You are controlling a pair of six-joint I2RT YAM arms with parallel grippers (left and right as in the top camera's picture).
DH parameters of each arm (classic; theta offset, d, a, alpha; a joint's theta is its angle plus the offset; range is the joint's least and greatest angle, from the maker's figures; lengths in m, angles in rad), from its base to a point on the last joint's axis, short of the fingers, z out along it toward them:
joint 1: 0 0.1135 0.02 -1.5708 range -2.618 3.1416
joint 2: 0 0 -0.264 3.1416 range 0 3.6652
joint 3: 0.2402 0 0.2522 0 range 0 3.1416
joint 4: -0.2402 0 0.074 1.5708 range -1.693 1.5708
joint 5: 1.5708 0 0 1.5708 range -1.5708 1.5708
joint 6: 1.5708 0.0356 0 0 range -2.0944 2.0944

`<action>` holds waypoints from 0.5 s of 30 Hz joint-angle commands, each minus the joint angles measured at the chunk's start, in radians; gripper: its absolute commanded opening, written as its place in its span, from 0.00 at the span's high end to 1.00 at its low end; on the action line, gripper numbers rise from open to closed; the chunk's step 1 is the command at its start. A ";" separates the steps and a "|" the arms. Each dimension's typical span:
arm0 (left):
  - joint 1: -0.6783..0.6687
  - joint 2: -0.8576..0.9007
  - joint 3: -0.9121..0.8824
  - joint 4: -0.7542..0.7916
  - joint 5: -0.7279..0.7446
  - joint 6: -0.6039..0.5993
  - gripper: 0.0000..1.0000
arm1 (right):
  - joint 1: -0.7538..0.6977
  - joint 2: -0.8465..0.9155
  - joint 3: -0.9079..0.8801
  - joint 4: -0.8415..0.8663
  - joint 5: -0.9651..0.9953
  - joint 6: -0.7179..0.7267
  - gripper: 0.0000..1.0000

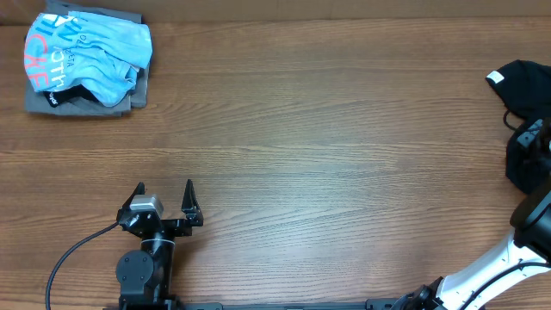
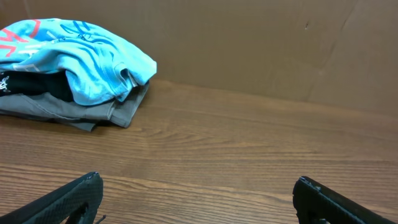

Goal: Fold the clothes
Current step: 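Reach the right gripper to the black T-shirt and pinch its edge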

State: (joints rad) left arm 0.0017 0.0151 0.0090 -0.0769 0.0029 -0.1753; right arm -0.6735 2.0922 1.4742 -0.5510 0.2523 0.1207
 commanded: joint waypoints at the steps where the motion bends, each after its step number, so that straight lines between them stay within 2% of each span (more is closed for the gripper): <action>1: 0.005 -0.010 -0.004 0.001 -0.010 0.019 0.00 | -0.001 -0.005 0.037 -0.001 0.016 0.001 0.56; 4: 0.005 -0.010 -0.004 0.001 -0.010 0.019 0.00 | -0.001 -0.005 0.036 -0.005 0.016 0.001 0.63; 13: 0.005 -0.010 -0.004 0.001 -0.010 0.019 0.00 | -0.001 -0.005 0.035 -0.024 0.016 0.001 0.62; 15: 0.005 -0.010 -0.004 0.001 -0.010 0.019 0.00 | -0.001 -0.005 0.035 -0.023 0.016 0.001 0.67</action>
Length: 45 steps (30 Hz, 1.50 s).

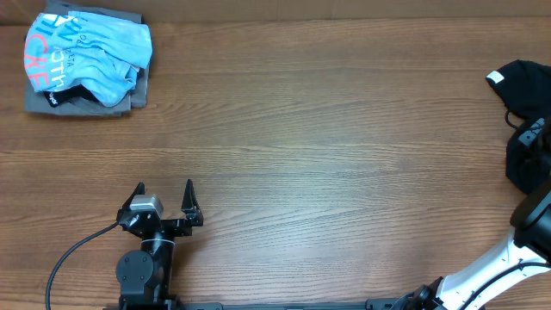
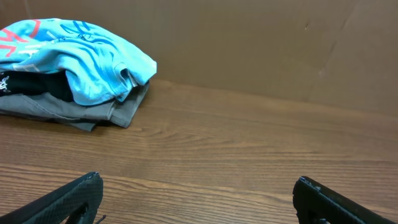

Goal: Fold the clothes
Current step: 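Reach the right gripper to the black T-shirt and pinch its edge, then lift the black T-shirt with the right gripper and drag it leftward onto the table center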

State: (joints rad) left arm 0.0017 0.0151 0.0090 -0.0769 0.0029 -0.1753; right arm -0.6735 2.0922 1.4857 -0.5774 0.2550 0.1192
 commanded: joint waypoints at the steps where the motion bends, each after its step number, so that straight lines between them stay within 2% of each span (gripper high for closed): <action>1: 0.005 -0.010 -0.004 0.001 -0.010 0.019 0.00 | -0.001 -0.005 0.024 0.003 0.014 0.003 0.73; 5: 0.005 -0.010 -0.004 0.001 -0.010 0.019 0.00 | -0.001 -0.005 0.024 0.003 0.014 0.003 0.95; 12: 0.005 -0.010 -0.004 0.001 -0.010 0.019 0.00 | -0.001 -0.022 0.029 -0.008 0.076 0.012 0.96; 18: 0.005 -0.010 -0.004 0.001 -0.010 0.019 0.00 | -0.001 -0.168 0.029 -0.016 0.099 0.075 0.96; 22: 0.005 -0.010 -0.004 0.001 -0.010 0.019 0.00 | 0.012 -0.320 0.029 -0.016 0.020 0.080 0.96; 28: 0.005 -0.011 -0.004 0.001 -0.010 0.019 0.00 | 0.092 -0.542 0.029 -0.016 -0.290 0.127 0.96; 35: 0.005 -0.010 -0.004 0.001 -0.010 0.019 0.00 | 0.370 -0.645 0.029 -0.007 -0.449 0.195 0.96; 40: 0.005 -0.011 -0.004 0.001 -0.010 0.019 0.00 | 0.692 -0.612 0.028 0.007 -0.470 0.226 0.96; 45: 0.005 -0.011 -0.004 0.001 -0.010 0.019 0.00 | 0.996 -0.536 0.029 0.093 -0.454 0.222 0.96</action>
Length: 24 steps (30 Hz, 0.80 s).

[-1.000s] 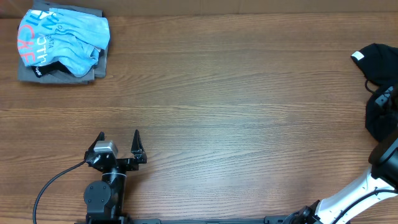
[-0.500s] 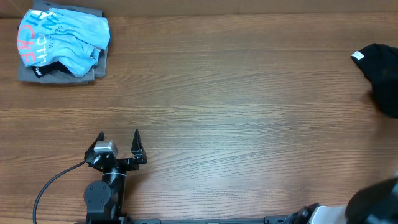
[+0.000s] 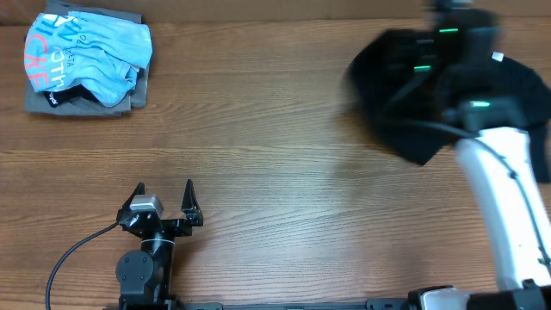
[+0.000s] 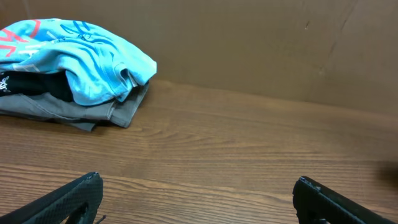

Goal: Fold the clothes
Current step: 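Lift the black T-shirt with the right gripper and drag it leftward onto the table center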

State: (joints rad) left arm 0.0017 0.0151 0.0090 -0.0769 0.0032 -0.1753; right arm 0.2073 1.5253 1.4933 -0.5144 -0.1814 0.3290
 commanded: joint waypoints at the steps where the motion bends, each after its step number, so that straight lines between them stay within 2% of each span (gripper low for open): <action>1: 0.005 -0.010 -0.004 0.001 -0.010 0.019 0.00 | 0.166 0.041 0.021 0.052 -0.008 0.012 0.96; 4: 0.005 -0.010 -0.004 0.001 -0.010 0.019 0.00 | 0.262 0.048 0.021 0.115 0.005 0.012 0.96; 7: 0.005 -0.011 -0.004 0.001 -0.010 0.019 0.00 | 0.298 0.047 0.051 0.131 0.005 0.012 0.96; 24: 0.005 -0.011 -0.004 0.001 -0.010 0.019 0.00 | 0.302 0.052 0.090 -0.012 0.024 0.048 0.96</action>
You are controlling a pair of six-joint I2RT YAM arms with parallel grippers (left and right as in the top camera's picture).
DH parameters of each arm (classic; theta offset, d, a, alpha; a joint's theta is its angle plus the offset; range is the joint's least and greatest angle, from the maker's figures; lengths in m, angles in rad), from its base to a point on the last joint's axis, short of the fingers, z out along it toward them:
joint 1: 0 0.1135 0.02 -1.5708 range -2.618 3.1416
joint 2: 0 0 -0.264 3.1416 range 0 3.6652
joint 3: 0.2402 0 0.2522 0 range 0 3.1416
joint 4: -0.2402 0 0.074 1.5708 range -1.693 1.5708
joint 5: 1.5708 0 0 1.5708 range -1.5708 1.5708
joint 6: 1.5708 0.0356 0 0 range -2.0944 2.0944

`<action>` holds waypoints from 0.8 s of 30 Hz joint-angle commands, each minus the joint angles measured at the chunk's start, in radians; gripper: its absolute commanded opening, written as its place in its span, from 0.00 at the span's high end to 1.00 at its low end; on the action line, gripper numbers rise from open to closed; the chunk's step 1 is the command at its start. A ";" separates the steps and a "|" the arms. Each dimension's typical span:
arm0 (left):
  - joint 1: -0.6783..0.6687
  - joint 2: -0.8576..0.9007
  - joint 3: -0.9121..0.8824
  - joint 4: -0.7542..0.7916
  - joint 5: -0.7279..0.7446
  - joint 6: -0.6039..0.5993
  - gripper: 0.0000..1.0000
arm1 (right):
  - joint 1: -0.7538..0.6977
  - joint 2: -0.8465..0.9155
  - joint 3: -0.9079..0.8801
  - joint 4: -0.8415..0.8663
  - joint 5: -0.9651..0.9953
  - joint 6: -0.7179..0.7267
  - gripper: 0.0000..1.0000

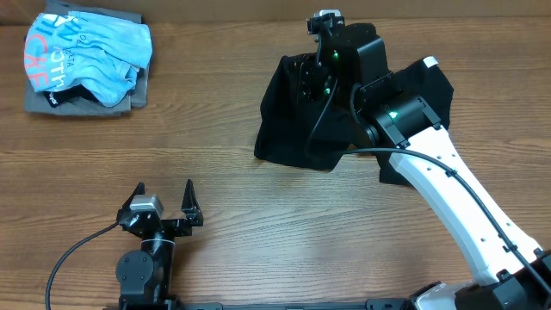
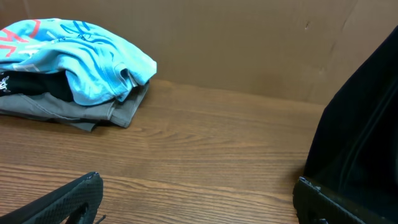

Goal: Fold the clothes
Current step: 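Lift the black T-shirt with the right gripper and drag it leftward onto the table center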

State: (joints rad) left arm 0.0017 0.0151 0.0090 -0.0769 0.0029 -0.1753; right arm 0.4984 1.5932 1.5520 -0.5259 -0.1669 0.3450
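A black garment (image 1: pixel 293 129) hangs bunched over the far middle of the table. My right gripper (image 1: pixel 314 82) is buried in its top and appears shut on it, with the fingers hidden by cloth. The garment's lower edge reaches the wood. It also fills the right side of the left wrist view (image 2: pixel 367 124). My left gripper (image 1: pixel 165 191) rests open near the front left with nothing between its fingers (image 2: pixel 198 180). A folded pile topped by a light blue printed shirt (image 1: pixel 86 60) lies in the far left corner (image 2: pixel 68 68).
The wooden table (image 1: pixel 215 129) stretches bare between the pile and the black garment. A brown cardboard wall (image 2: pixel 249 43) closes the far edge. The right arm's white link (image 1: pixel 456 207) crosses the right half of the table. A black cable (image 1: pixel 73 254) trails from the left arm.
The right arm has moved left with the black garment, from the right part of the table to its far middle. The garment now shows in the left wrist view. The left gripper is unchanged.
At first the black garment lay at the table's right edge with the right arm at it, and it stayed so half a second later. Then the arm held it raised over the right part. Now it hangs at the far middle. The left arm stayed still throughout.
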 commanded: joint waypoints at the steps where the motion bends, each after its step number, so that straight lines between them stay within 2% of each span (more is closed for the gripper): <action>1: 0.005 -0.011 -0.004 0.001 -0.010 0.019 0.00 | 0.021 -0.012 0.031 0.000 -0.005 0.035 0.96; 5: 0.005 -0.010 -0.004 0.001 -0.010 0.019 0.00 | 0.086 0.026 0.031 0.001 -0.018 0.053 0.96; 8: 0.005 -0.010 -0.004 0.001 -0.010 0.019 0.00 | 0.127 0.072 0.031 0.003 -0.016 0.048 0.78; 9: 0.005 -0.011 -0.004 0.001 -0.010 0.019 0.00 | 0.137 0.090 0.031 0.003 -0.008 0.045 0.75; 11: 0.005 -0.011 -0.004 0.001 -0.010 0.019 0.00 | 0.136 0.105 0.031 0.001 -0.006 0.041 0.75; 15: 0.005 -0.010 -0.004 0.001 -0.010 0.019 0.00 | 0.085 0.100 0.034 -0.020 0.045 0.041 0.64; 17: 0.005 -0.010 -0.004 0.001 -0.010 0.019 0.00 | 0.033 0.080 0.034 -0.055 0.078 0.041 0.53; 20: 0.005 -0.011 -0.004 0.001 -0.010 0.019 0.00 | -0.064 0.046 0.034 -0.151 0.148 0.042 0.46; 21: 0.005 -0.010 -0.004 0.001 -0.010 0.019 0.00 | -0.108 0.036 0.034 -0.195 0.176 0.042 0.38; 23: 0.005 -0.011 -0.004 0.001 -0.010 0.019 0.00 | -0.191 0.028 0.034 -0.268 0.201 0.041 0.11; 24: 0.005 -0.011 -0.004 0.001 -0.010 0.019 0.00 | -0.231 0.028 0.034 -0.299 0.201 0.041 0.02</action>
State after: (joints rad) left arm 0.0017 0.0151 0.0090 -0.0769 0.0029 -0.1753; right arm 0.3798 1.6794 1.5600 -0.7738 -0.0502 0.3874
